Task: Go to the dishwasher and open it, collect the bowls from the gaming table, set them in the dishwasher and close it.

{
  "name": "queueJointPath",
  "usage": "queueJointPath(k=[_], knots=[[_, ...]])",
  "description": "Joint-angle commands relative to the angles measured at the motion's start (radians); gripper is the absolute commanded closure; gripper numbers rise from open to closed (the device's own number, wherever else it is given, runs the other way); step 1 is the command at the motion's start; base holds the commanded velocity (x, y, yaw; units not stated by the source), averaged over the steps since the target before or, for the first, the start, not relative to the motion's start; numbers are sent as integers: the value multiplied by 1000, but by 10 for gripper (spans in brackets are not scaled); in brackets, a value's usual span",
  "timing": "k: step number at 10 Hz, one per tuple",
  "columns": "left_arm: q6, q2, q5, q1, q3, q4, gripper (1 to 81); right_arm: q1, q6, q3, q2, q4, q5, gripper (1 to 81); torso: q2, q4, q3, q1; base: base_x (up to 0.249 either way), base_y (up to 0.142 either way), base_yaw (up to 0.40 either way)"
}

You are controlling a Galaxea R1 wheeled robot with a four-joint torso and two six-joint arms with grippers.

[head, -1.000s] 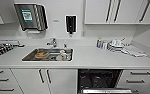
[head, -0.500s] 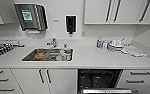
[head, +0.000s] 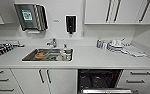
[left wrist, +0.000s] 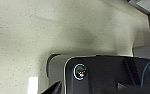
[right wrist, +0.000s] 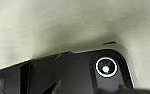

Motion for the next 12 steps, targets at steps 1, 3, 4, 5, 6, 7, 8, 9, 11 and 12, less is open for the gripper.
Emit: queueJointPath(k=[1,3,4,5,6,7,8,9,11,12], knots=[[-1,17,151,-15,-23,2,10,13,5,-61,36,-3,-40,10,0,0,0,0,0,0,0],[-4,30,163,-15,-23,2,10,6,5,-101,65,-4,-40,10,0,0,0,0,0,0,0],[-4,31,163,-15,-22,2,10,3,5,-106,71,-3,-40,10,0,0,0,0,0,0,0],[-4,36,163,-15,-22,3,10,0,5,-106,74,-3,-40,10,0,0,0,0,0,0,0],[-4,40,163,-15,-22,3,10,-3,5,-104,76,-3,-40,10,0,0,0,0,0,0,0],[-4,47,165,-15,-23,-1,10,-7,4,-106,79,-7,-40,10,0,0,1,0,0,0,0],[-4,48,163,-15,-23,-3,10,-10,1,-107,87,-10,-40,10,0,0,1,0,0,0,0],[-4,53,163,-15,-23,-4,10,-12,-3,-116,99,-10,-40,10,0,0,1,0,0,0,0],[-4,59,165,-15,-23,-1,10,-13,-4,-155,128,-12,-48,10,0,0,1,0,0,0,0],[-4,59,165,-15,-23,2,10,-15,-6,-173,143,-14,-46,10,0,0,1,0,0,0,0]])
